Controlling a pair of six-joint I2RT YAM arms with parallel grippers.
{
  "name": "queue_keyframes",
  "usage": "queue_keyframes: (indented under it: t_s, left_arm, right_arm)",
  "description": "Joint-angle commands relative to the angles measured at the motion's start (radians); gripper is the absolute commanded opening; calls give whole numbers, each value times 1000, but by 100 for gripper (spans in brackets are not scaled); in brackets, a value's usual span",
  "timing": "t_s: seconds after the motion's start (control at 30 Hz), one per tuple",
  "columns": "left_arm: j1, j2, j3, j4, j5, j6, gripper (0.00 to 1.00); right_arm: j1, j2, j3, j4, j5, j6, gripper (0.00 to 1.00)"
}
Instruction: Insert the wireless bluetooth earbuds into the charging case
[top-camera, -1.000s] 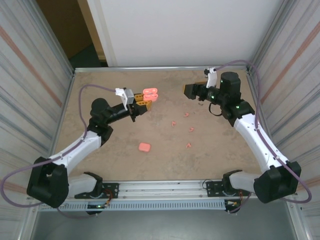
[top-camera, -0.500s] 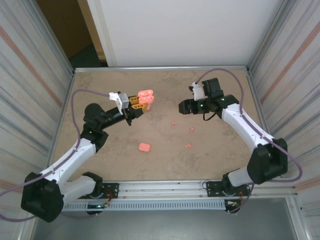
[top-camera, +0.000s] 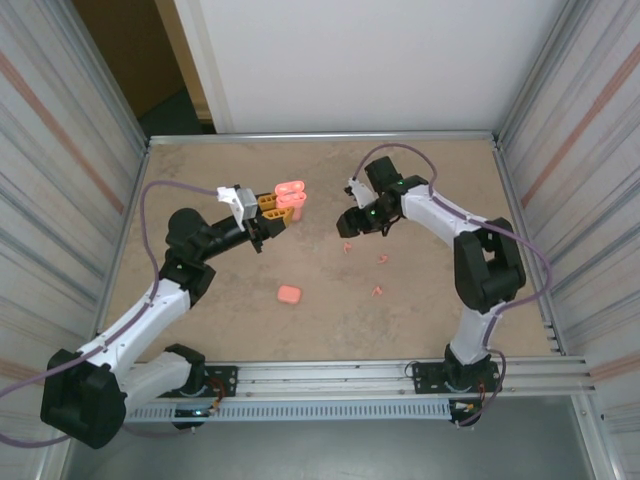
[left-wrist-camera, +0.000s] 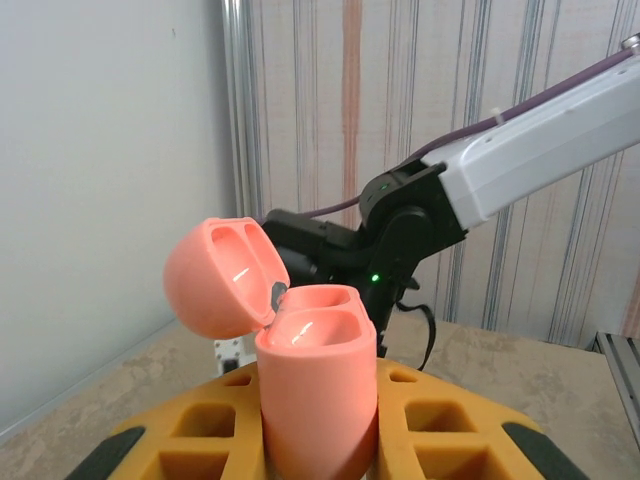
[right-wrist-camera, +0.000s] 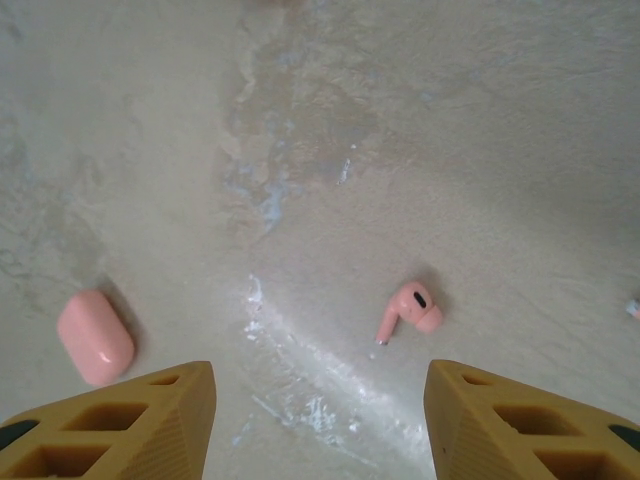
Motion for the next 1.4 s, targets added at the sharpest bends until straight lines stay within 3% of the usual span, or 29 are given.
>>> queue_keyframes:
  t_s: [0.0,0.5,1.37]
  left_arm:
    - [7,-5,-5,34,-10,8,0]
    - [6,12,6,14,-12,19,0]
    - [6,11,6,-4,-15,18,0]
  right_arm:
    - [8,55,51,-30,0,-50,54]
    - [35,218,134,-46,11,-63,47]
    - [42,251,116,-107,77,-104,40]
